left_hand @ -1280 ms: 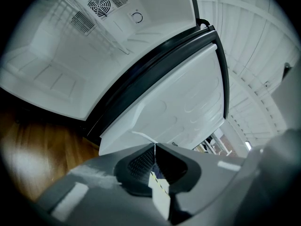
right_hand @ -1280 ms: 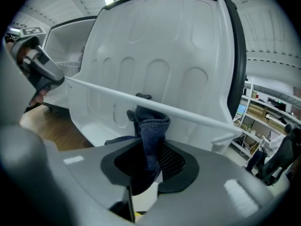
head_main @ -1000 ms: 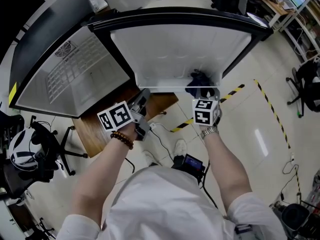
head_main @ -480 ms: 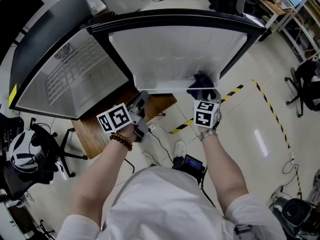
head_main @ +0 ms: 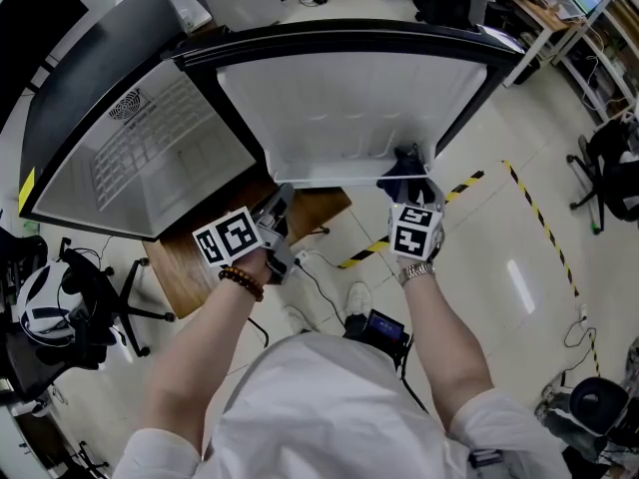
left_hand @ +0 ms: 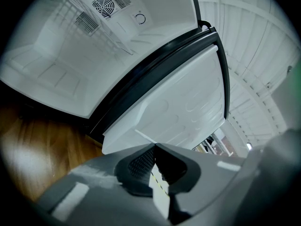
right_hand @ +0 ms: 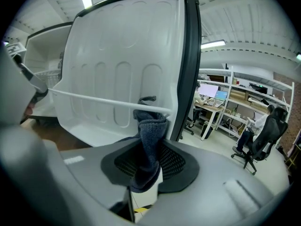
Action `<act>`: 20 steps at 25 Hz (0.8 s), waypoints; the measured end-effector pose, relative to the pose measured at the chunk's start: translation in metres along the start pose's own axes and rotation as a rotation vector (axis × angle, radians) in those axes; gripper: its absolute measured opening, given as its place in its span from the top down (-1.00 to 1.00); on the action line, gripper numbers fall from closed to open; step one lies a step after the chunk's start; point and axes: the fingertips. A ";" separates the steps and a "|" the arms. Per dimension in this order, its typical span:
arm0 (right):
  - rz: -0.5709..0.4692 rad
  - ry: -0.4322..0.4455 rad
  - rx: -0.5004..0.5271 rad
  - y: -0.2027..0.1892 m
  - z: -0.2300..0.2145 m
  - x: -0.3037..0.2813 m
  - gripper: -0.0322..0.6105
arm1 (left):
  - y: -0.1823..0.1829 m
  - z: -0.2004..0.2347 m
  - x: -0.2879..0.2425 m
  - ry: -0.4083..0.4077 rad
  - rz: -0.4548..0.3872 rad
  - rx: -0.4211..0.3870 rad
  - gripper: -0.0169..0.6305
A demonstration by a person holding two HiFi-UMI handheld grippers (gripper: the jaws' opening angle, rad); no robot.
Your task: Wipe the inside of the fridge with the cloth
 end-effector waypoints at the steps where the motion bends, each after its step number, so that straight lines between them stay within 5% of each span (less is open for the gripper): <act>1: -0.001 0.000 -0.003 0.000 0.000 0.001 0.62 | 0.000 0.000 0.000 0.000 0.000 0.001 0.93; 20: 0.033 0.107 0.091 -0.025 0.028 0.029 0.62 | -0.016 0.014 -0.006 0.030 0.018 0.020 0.93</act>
Point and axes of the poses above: the fingertips, and each gripper's own axes: x backward along the fingers, z to its left, y out of its top, and after that the axes turned 12 degrees about y, right-handed
